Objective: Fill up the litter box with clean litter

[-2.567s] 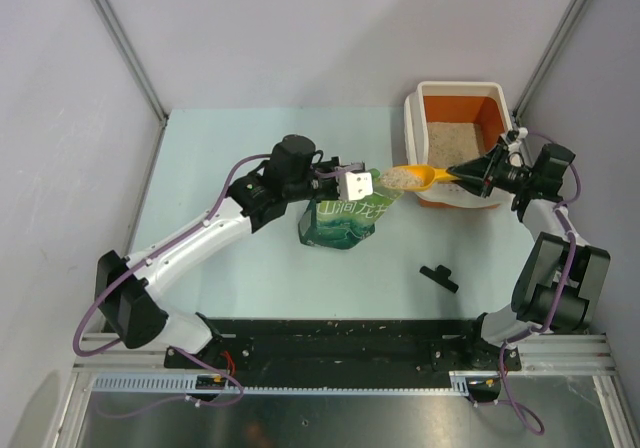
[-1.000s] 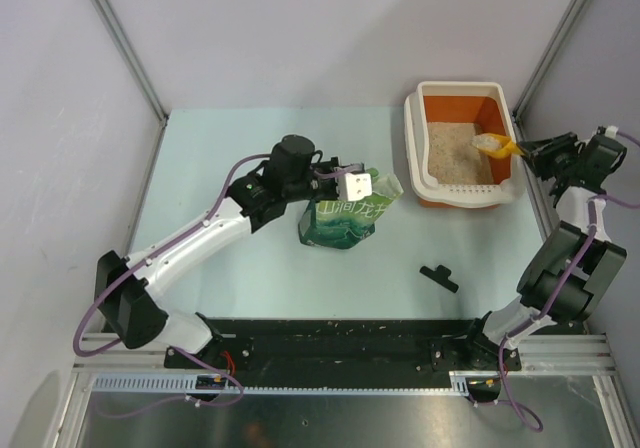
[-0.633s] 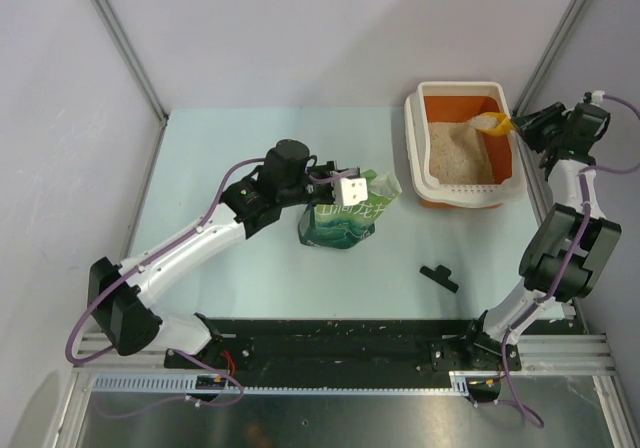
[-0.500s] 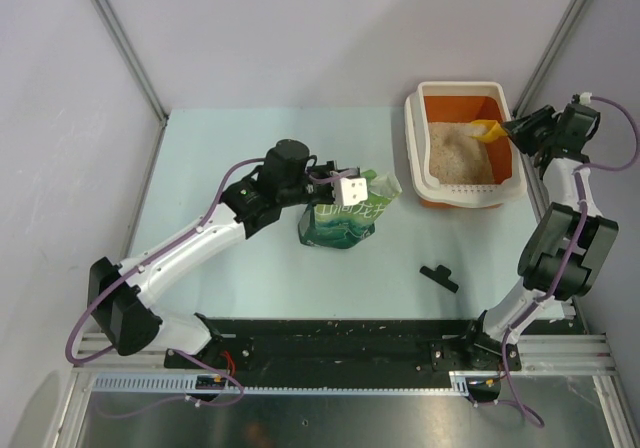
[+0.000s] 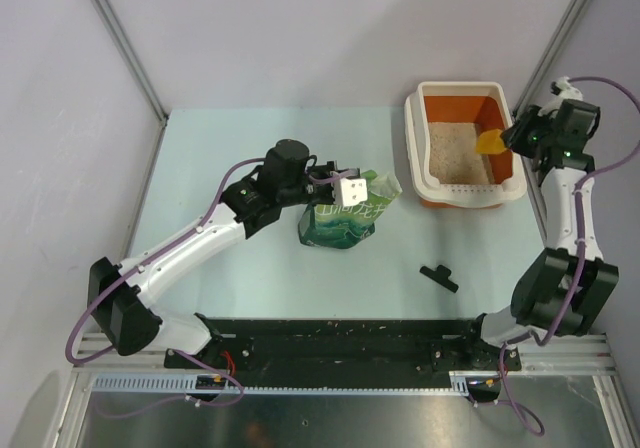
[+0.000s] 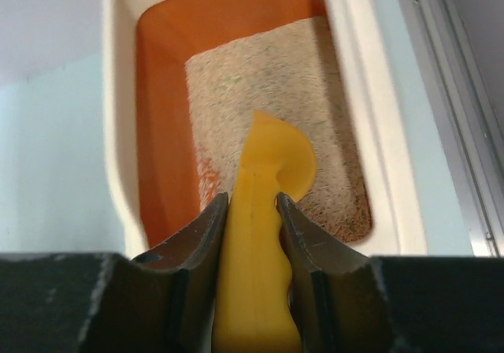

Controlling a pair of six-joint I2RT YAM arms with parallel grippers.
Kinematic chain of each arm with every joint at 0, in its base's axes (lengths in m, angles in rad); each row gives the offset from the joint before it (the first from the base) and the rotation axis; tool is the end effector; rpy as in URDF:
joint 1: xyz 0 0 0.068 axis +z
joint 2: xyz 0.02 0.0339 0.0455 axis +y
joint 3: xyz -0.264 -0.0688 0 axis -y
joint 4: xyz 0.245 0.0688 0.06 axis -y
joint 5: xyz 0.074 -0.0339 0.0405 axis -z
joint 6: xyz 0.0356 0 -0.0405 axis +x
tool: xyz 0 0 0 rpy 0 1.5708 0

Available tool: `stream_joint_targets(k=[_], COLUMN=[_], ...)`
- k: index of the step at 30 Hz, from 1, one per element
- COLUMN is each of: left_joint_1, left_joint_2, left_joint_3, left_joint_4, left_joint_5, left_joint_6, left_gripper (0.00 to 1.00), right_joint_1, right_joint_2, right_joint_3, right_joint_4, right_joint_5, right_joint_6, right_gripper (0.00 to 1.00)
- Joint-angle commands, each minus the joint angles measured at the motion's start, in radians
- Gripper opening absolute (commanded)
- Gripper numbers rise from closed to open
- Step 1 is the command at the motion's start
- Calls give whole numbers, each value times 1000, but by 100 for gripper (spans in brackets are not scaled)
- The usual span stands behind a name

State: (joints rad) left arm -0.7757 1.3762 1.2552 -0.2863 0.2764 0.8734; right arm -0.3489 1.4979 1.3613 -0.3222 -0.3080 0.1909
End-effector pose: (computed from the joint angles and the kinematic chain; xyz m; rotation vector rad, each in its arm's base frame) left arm 0.2208 -0.2302 0.3596 1.5604 1.1987 -0.2093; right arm 0.3311 -0.1090 0.3551 0.3479 1.9825 0.2118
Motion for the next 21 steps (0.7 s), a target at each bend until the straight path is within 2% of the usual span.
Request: stream_joint_targets(k=[1,5,7,12,16,21], left_joint_1=[1,1,3,6,7,9], left_joint_2=[-26,-35,-45,-60,-63,-69], left_joint_3=[7,0,-7,-25,-23,-25], left_joint_4=[32,32,32,32,33,33], left_joint_5=[30,24,20,9,6,-3], left_joint_6=[3,-7,-8,-4,1,4], left_gripper=[0,0,0,0,0,0], right_joint_1=[99,207,232,330,396,424], right_joint_2=[-125,-247,-277,-303,-292,-271], right_joint_3=[18,27,38,62,64,87], right_joint_4=[-41,-93,-119,-251,-385,-429], right_joint_5=[-38,-179,-326,-503,-510,-519], right_joint_6=[-264,-309,-291,-271,-373,-456], right_gripper=[0,0,0,0,0,0])
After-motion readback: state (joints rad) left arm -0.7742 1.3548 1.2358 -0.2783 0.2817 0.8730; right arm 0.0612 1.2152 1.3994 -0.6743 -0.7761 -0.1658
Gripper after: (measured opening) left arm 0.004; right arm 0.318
